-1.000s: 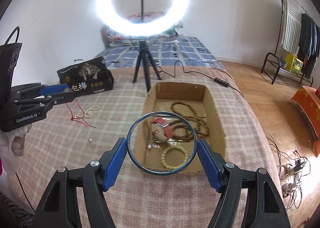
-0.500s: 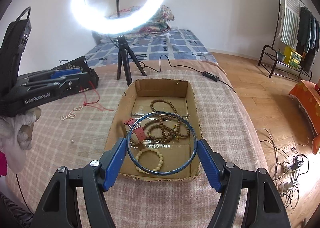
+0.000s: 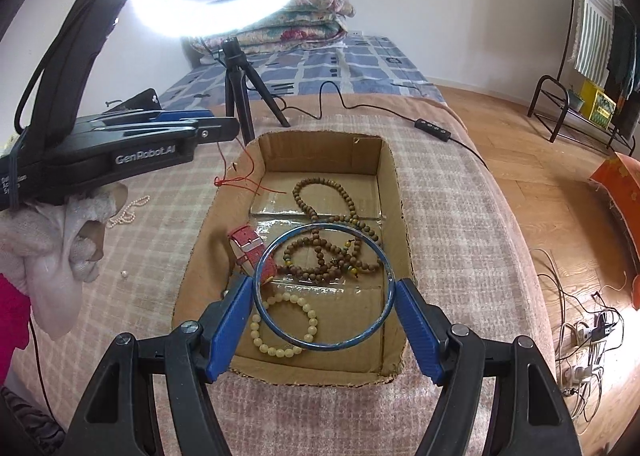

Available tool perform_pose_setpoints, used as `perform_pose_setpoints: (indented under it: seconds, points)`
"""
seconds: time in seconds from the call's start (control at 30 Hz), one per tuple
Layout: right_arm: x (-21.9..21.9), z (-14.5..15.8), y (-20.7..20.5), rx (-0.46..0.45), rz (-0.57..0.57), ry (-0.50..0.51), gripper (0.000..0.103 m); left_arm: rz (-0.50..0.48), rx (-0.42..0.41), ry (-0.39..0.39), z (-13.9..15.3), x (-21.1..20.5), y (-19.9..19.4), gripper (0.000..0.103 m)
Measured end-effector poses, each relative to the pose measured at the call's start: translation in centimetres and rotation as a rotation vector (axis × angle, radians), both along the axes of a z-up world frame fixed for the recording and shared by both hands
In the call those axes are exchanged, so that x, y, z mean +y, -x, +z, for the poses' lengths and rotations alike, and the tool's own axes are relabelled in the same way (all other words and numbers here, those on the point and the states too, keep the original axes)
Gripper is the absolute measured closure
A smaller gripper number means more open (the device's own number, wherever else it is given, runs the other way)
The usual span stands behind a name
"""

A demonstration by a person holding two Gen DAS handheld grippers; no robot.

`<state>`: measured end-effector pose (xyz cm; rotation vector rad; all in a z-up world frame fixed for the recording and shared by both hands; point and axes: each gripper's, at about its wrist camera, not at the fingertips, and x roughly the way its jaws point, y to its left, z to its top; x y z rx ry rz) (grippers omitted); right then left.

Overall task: Organize jewelry
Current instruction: 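Carry pendant with left tool and bangle with right tool over the box, then open right tool to drop bangle while left tool releases pendant into box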

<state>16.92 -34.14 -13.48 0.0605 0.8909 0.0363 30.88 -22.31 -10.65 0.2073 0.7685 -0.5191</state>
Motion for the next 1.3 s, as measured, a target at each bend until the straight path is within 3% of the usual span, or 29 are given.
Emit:
perform_pose_setpoints:
  seconds: [0.4,0.43,0.5,0.57,0.67,0.73,1.3]
  points:
    - [-0.4,-1.1,-0.8,0.026,-0.002,-0.028,0.029,0.025,0.035,-0.023,-1.8,-1.3,-1.4,0.069]
    - [-0.4,-1.1,-0.7,0.027,-0.001,-0.029,0.029,0.03,0.035,-0.027,-1.8,-1.3,-1.4,0.065]
    - [-0.4,-1.1,-0.7,0.024,-0.004,-0.024,0.028,0.046,0.037,-0.024,-1.7,-1.2,-1.5,0.032]
    - [-0.3,-1.0,-0.6,0.018,-0.011,-0.014,0.018,0.059,0.023,-0.006,-1.4,-0.8,-1.3,0.024]
    - [-0.2,-0.7,-0.4,-0.001,-0.019,-0.001,0.004,0.057,0.04,-0.005,-1.3,-0.7,-1.4,0.023]
    - [0.1,-0.6,-0.4,-0.008,-0.014,0.011,0.0,0.057,0.043,-0.008,-1.2,-0.6,-1.3,0.023]
    - [2.2,0.2,0.6,-0.023,0.025,0.051,0.0,0.064,0.022,-0.016,0.4,1.5,0.5,0.023]
